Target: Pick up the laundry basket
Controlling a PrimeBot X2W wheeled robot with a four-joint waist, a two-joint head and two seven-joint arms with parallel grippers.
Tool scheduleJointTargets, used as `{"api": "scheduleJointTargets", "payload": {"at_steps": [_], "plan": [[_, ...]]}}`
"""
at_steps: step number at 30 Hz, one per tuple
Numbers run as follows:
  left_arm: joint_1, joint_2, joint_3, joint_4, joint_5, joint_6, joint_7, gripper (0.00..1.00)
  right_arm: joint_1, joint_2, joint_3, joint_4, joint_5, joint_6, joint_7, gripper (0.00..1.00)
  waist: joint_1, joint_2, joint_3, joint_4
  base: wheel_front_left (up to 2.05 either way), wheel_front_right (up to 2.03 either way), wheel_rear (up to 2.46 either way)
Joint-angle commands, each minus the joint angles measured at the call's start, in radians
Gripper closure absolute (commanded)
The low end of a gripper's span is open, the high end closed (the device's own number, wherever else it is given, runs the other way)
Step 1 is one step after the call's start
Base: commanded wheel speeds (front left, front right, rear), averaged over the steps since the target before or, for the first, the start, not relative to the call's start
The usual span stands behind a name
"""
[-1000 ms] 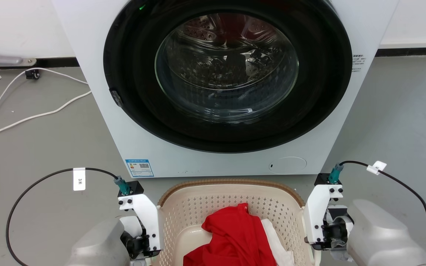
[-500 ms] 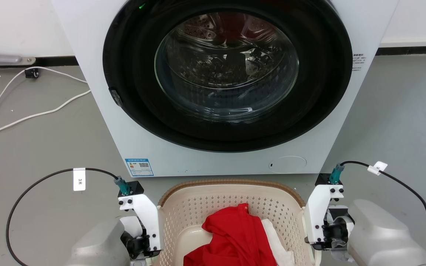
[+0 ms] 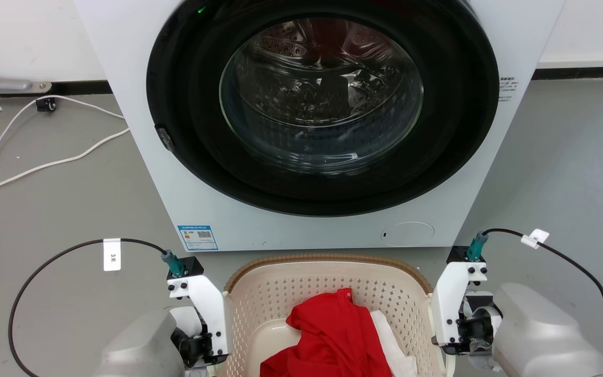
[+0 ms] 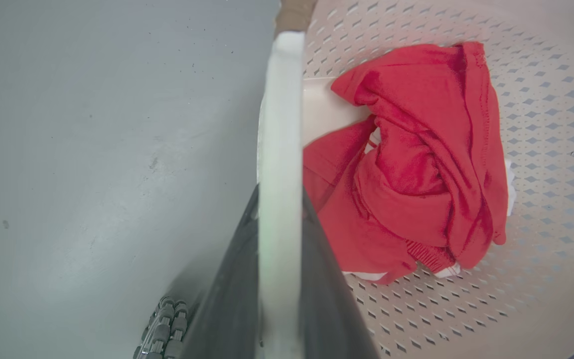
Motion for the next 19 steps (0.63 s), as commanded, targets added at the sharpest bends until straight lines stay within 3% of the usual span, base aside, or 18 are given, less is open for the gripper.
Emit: {"api": "scheduleJointTargets", "payload": {"at_steps": [1,19], "plan": [[-0.015,-0.028,0.0,-0.017,-0.009,-0.01,-0.007,1.0,-0.011,0.025,0.001,-0.014,0.011,0.012,-0.001,1.0,0.0,0.0,0.0,0.001,0.0,0.0,0.0],[-0.015,-0.03,-0.005,-0.019,-0.022,-0.01,-0.011,1.0,-0.013,0.025,0.009,-0.012,0.022,0.013,-0.004,1.0,0.0,0.0,-0.001,0.003,0.0,0.0,0.0]]}}
